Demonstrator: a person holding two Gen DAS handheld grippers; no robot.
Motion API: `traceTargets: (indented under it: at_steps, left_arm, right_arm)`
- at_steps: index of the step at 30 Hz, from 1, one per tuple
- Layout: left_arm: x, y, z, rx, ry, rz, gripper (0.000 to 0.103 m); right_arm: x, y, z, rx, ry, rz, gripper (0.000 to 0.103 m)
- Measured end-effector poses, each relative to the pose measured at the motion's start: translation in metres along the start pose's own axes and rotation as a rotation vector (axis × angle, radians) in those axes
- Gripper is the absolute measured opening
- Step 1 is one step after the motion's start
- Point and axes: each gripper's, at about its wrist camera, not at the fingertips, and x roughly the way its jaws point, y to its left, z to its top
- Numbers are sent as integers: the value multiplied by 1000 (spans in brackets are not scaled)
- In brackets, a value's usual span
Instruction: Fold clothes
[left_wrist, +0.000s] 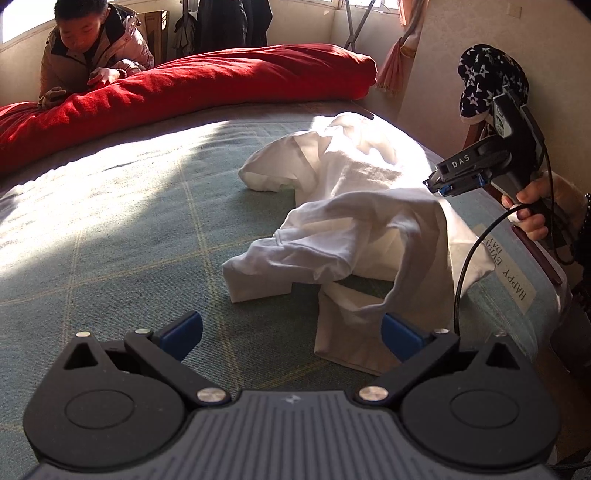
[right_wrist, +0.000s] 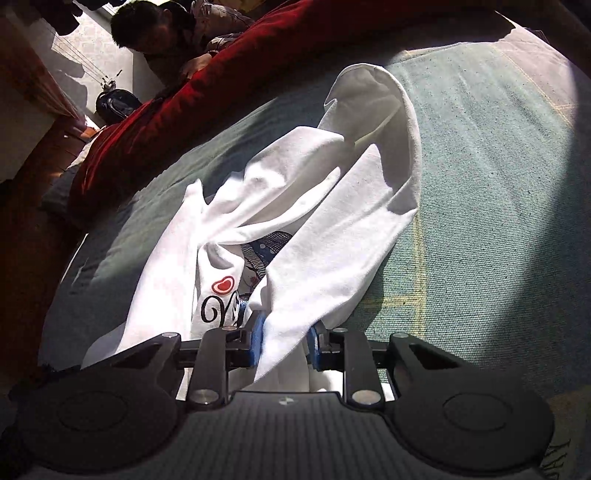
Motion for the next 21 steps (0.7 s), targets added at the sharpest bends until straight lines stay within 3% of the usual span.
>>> traceTargets:
  at_steps: [4, 10, 19, 21]
  left_arm:
    - [4, 2, 0, -1, 3, 2, 102]
    - [13, 3, 0, -5, 8, -7, 102]
    - [26, -2, 5, 32, 13, -2, 102]
    - [30, -3, 6, 39, 16, -2, 102]
  right_arm:
    - [-7, 9, 6, -123, -22, -150, 11]
    - [-11, -4, 29, -243, -56, -424, 9]
    - [-14, -66, 87, -237, -92, -716, 9]
    - [-14, -76, 99, -266, -101, -814, 9]
